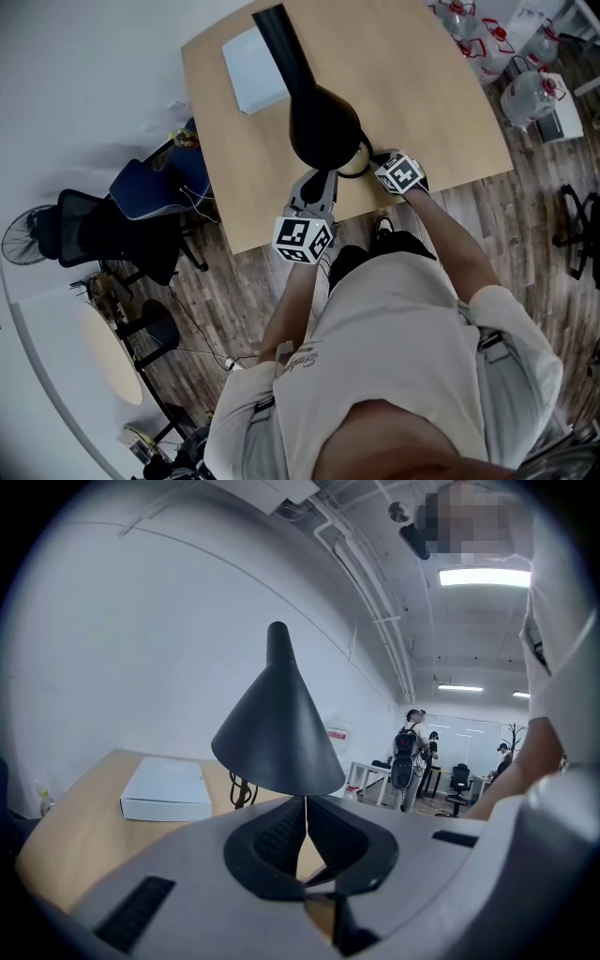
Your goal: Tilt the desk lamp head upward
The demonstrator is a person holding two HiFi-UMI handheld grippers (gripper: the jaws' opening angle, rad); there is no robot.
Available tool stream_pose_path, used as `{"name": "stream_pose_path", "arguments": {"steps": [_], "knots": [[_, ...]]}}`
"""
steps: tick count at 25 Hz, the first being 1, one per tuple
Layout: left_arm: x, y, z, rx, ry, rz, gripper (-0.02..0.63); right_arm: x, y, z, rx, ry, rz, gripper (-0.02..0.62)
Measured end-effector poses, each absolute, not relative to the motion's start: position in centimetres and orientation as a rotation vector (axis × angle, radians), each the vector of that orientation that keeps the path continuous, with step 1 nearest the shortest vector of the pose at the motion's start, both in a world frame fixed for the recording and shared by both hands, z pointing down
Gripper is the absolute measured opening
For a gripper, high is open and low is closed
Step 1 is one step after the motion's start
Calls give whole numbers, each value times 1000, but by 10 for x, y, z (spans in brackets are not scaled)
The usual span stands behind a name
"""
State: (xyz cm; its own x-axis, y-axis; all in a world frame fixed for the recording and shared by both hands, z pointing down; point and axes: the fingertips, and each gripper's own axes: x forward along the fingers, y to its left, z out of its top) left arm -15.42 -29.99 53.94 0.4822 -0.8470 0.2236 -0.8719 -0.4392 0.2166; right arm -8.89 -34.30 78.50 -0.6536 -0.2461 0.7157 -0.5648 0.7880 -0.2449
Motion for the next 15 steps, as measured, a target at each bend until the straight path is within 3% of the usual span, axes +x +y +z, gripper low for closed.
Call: {"name": "stream_pose_path", "arguments": {"steps": [15], "knots": [[-150,-276,513,2460,-1477,134,15,-90,-341,784,573,-2251,475,-5]]}}
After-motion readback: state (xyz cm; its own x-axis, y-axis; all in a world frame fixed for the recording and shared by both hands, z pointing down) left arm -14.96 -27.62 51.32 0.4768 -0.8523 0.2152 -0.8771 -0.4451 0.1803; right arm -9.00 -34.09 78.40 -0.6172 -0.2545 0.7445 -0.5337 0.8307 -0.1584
